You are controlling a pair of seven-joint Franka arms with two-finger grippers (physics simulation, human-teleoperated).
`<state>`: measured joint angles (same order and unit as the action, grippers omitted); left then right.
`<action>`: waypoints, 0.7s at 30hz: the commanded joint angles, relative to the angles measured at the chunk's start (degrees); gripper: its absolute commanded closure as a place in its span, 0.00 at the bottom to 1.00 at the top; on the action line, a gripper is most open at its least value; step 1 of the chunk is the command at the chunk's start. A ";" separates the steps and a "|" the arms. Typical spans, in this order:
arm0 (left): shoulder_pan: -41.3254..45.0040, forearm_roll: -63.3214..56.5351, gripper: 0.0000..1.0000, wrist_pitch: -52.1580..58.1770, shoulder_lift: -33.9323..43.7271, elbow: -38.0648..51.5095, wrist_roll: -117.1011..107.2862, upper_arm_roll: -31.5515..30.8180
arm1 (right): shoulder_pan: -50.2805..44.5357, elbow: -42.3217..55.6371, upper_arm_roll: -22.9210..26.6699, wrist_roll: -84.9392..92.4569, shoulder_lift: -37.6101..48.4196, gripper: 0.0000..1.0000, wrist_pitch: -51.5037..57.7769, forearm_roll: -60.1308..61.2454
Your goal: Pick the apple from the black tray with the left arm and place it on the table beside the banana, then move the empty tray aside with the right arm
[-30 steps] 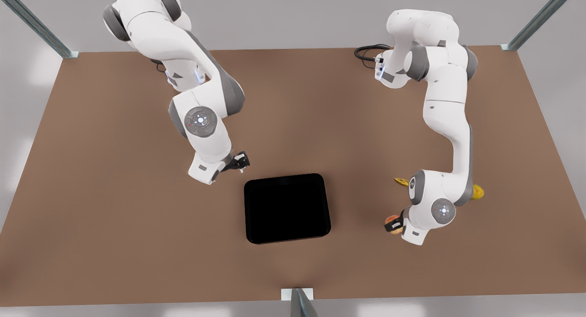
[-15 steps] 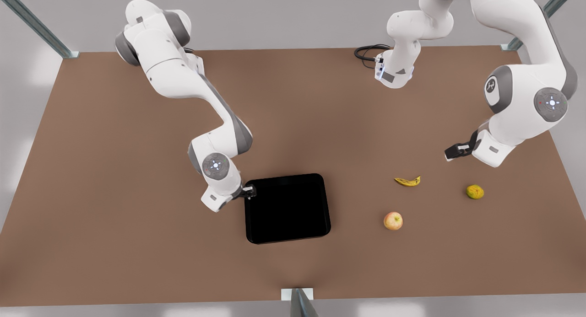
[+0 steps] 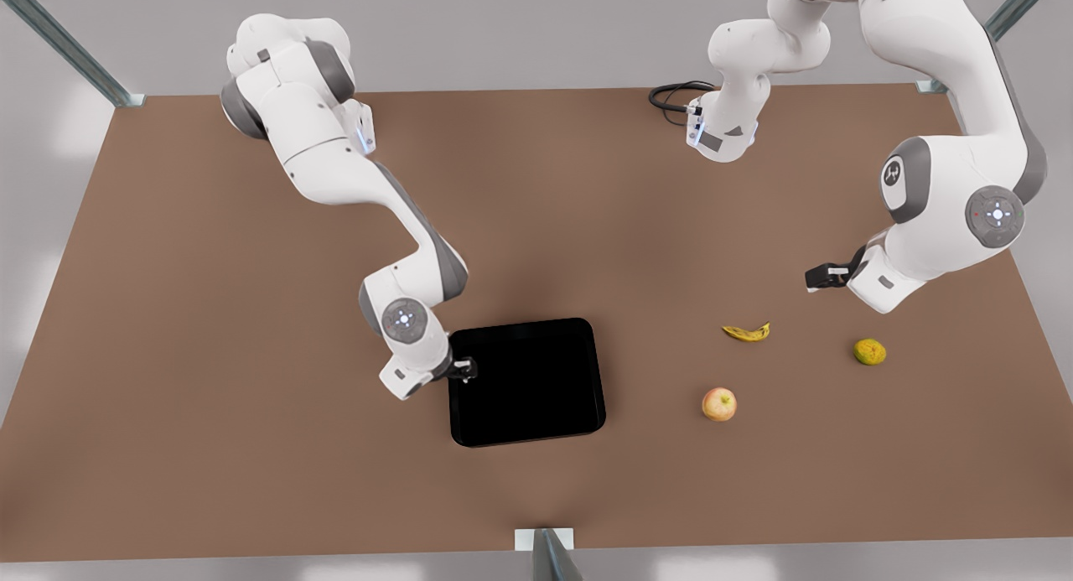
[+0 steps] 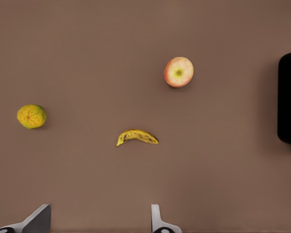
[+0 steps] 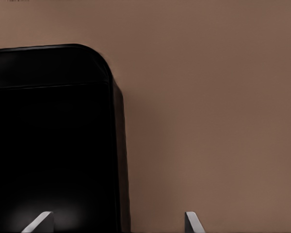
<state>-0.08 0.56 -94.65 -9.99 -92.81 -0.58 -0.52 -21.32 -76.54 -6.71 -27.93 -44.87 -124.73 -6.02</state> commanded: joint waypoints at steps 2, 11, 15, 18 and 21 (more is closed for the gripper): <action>-0.01 -0.03 0.00 -0.10 -0.29 -0.18 6.38 -0.01 | -0.12 0.16 0.03 0.15 -1.80 0.00 -1.66 0.04; 0.52 -0.12 0.00 -0.71 -0.12 0.52 6.29 -0.62 | -0.74 -0.63 -0.06 1.12 -3.47 0.16 -3.68 -0.05; 0.61 -0.21 0.00 1.66 2.96 0.78 6.38 -1.32 | 0.49 -0.54 0.03 5.60 -3.29 0.40 -3.68 -0.14; 0.52 -0.12 0.00 3.50 5.07 0.43 6.65 -1.68 | 0.49 -0.54 0.03 6.66 -3.29 0.45 -3.68 -0.22; 0.52 -0.21 0.00 4.39 5.15 0.35 6.56 -1.76 | 0.32 -0.63 0.03 6.66 -3.38 0.45 -3.77 -0.14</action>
<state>0.81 0.41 -92.16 -4.98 -92.45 3.88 -2.27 -20.99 -77.16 -6.67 -25.44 -48.30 -128.21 -6.20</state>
